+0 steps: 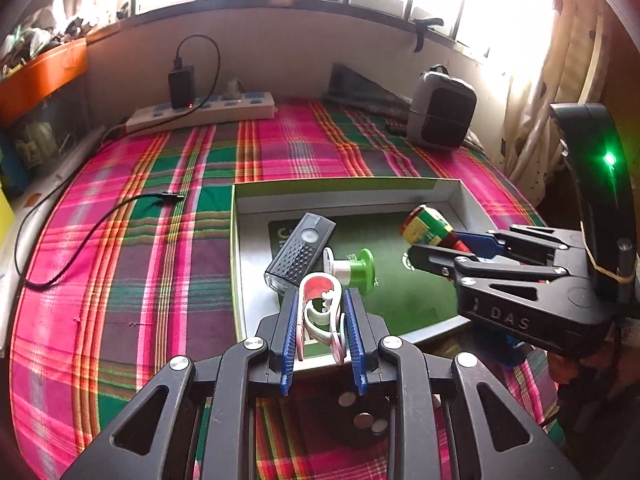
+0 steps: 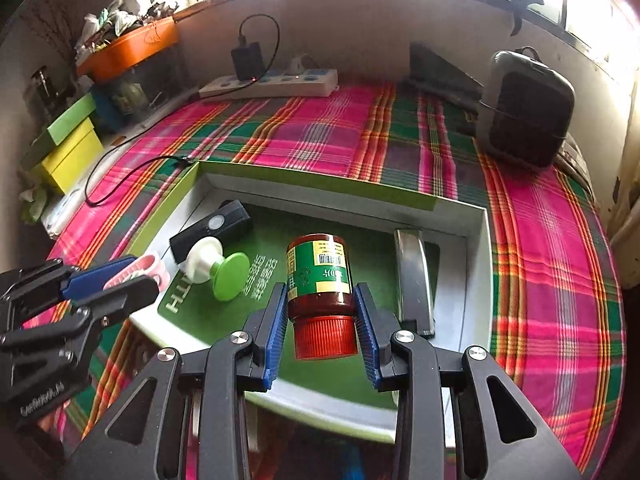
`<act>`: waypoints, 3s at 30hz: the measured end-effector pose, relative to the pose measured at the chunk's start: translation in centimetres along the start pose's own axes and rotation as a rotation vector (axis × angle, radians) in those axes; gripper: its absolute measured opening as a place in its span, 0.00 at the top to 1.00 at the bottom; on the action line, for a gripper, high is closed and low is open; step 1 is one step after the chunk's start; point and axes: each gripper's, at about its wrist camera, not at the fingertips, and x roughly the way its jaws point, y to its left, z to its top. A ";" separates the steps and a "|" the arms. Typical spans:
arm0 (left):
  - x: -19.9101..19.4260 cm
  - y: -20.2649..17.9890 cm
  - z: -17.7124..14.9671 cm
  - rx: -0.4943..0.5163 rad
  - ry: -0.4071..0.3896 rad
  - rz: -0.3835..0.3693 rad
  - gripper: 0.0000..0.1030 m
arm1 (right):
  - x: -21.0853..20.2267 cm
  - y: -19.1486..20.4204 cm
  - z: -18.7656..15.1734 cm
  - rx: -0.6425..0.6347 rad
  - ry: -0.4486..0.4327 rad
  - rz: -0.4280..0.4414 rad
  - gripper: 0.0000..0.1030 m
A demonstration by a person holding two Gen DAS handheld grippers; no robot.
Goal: Organize rigid objects
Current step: 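Carry the clip and jar in both grippers over the green box, then open the left gripper to drop the clip while the right gripper releases the jar, then withdraw both open grippers from the box toward the remaining objects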
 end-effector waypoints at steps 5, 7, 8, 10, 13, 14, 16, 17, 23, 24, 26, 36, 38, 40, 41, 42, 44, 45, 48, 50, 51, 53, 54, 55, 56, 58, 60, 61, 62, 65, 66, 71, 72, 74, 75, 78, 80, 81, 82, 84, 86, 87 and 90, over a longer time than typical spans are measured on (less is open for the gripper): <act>0.9 0.0 0.0 0.007 0.017 0.019 0.79 | 1.4 0.0 0.9 0.004 0.020 0.001 0.67; 1.1 -0.2 -0.1 0.012 0.022 0.020 0.79 | 2.0 -0.1 1.2 0.012 0.024 0.003 0.67; 1.3 -0.2 -0.1 0.012 0.026 0.017 0.79 | 2.1 -0.1 1.3 0.014 0.026 0.002 0.67; 1.5 -0.2 -0.1 0.014 0.031 0.022 0.79 | 2.5 0.0 1.5 0.005 0.032 -0.001 0.67; 1.7 -0.2 -0.1 0.010 0.038 0.021 0.79 | 3.1 0.2 1.7 -0.005 0.040 -0.006 0.67; 1.8 -0.1 -0.1 0.007 0.040 0.020 0.79 | 3.2 0.3 1.7 -0.007 0.039 -0.007 0.67; 2.1 0.1 -0.1 0.000 0.047 0.024 0.79 | 3.4 0.5 1.9 -0.011 0.040 -0.006 0.67; 2.2 0.1 -0.1 -0.001 0.050 0.024 0.79 | 3.5 0.6 1.9 -0.013 0.041 -0.005 0.67; 2.5 0.2 0.0 -0.004 0.057 0.016 0.79 | 4.0 0.8 2.2 -0.015 0.051 0.003 0.67; 2.5 0.2 0.0 -0.006 0.057 0.015 0.79 | 4.0 0.8 2.2 -0.017 0.051 0.003 0.67; 2.5 0.2 0.1 -0.002 0.054 0.023 0.79 | 4.1 1.0 2.3 -0.018 0.050 0.004 0.67; 2.6 0.0 -0.1 0.012 0.054 0.025 0.76 | 4.2 1.4 2.3 -0.028 0.046 0.015 0.67; 2.7 -0.1 -0.1 0.013 0.054 0.024 0.75 | 4.2 1.3 2.4 -0.029 0.047 0.015 0.67; 2.6 -0.2 -0.1 0.019 0.051 0.030 0.73 | 4.2 1.3 2.3 -0.030 0.047 0.013 0.67; 2.5 -0.2 -0.1 0.019 0.050 0.030 0.72 | 4.1 1.3 2.3 -0.030 0.046 0.014 0.67; 2.5 -0.2 -0.2 0.018 0.049 0.027 0.71 | 4.2 1.4 2.3 -0.030 0.047 0.014 0.66; 2.4 -0.2 -0.2 0.017 0.047 0.027 0.70 | 4.2 1.4 2.3 -0.028 0.046 0.011 0.66; 2.4 -0.2 -0.2 0.017 0.046 0.029 0.70 | 4.2 1.4 2.3 -0.027 0.046 0.010 0.66; 2.3 -0.1 -0.3 0.016 0.042 0.032 0.68 | 4.1 1.4 2.2 -0.020 0.041 0.011 0.64; 2.1 -0.2 -0.3 0.017 0.040 0.036 0.67 | 3.9 1.2 2.2 -0.011 0.035 0.021 0.63; 2.1 -0.1 -0.4 0.016 0.039 0.036 0.66 | 3.7 1.2 2.2 -0.010 0.030 0.026 0.63; 1.9 -0.1 -0.4 0.011 0.038 0.033 0.65 | 3.4 1.3 2.1 -0.011 0.019 0.030 0.62; 1.8 -0.1 -0.4 0.010 0.036 0.035 0.63 | 3.2 1.4 2.1 -0.012 0.016 0.030 0.62; 1.7 -0.1 -0.5 0.011 0.033 0.037 0.62 | 3.1 1.4 2.1 -0.013 0.012 0.030 0.62; 1.6 -0.1 -0.5 0.009 0.031 0.039 0.62 | 2.9 1.4 2.0 -0.013 0.009 0.031 0.62; 1.3 -0.1 -0.6 0.010 0.025 0.039 0.62 | 2.5 1.5 1.9 -0.012 0.001 0.034 0.62; 1.0 -0.2 -0.7 0.008 0.020 0.038 0.62 | 2.2 1.5 1.9 -0.008 -0.009 0.036 0.62; 0.9 -0.2 -0.7 0.008 0.017 0.038 0.62 | 2.0 1.5 1.9 -0.004 -0.013 0.035 0.62; 0.7 -0.2 -0.8 0.006 0.015 0.039 0.62 | 1.9 1.5 1.8 -0.001 -0.016 0.035 0.62; 0.2 -0.3 -1.0 0.006 0.004 0.040 0.62 | 1.4 1.4 1.5 0.009 -0.026 0.036 0.61; 0.0 -0.4 -1.0 0.007 0.000 0.040 0.61 | 1.3 1.4 1.4 0.011 -0.029 0.039 0.61; -0.8 -0.6 -1.4 0.005 -0.010 0.034 0.61 | 0.2 1.5 0.9 0.015 -0.051 0.046 0.61; -1.1 -0.7 -1.6 0.006 -0.014 0.033 0.61 | 0.0 1.6 0.8 0.016 -0.053 0.046 0.61; -1.3 -0.7 -1.7 0.005 -0.018 0.031 0.61 | -0.4 1.7 0.6 0.018 -0.061 0.047 0.61; -1.5 -0.8 -1.8 0.007 -0.022 0.032 0.61 | -0.6 1.8 0.4 0.019 -0.064 0.046 0.61; -2.0 -0.9 -2.1 0.006 -0.026 0.029 0.61 | -1.3 1.9 0.0 0.021 -0.076 0.041 0.61; -2.4 -0.9 -2.3 0.001 -0.030 0.028 0.61 | -1.6 1.9 -0.3 0.025 -0.081 0.039 0.61; -2.6 -0.9 -2.5 0.000 -0.034 0.025 0.61 | -1.8 1.9 -0.5 0.027 -0.085 0.040 0.61; -2.9 -0.9 -2.6 -0.004 -0.038 0.022 0.61 | -2.1 1.9 -0.6 0.028 -0.088 0.039 0.61; -3.3 -0.7 -2.8 -0.010 -0.044 0.020 0.61 | -2.6 1.9 -1.1 0.029 -0.099 0.032 0.61; -3.6 -0.5 -3.1 -0.022 -0.048 0.019 0.61 | -3.1 1.7 -1.5 0.034 -0.108 0.026 0.61; -3.7 -0.4 -3.2 -0.026 -0.049 0.019 0.61 | -3.3 1.6 -1.7 0.038 -0.111 0.025 0.61; -4.0 -0.1 -3.7 -0.042 -0.050 0.015 0.61 | -4.0 1.1 -2.4 0.057 -0.117 0.020 0.61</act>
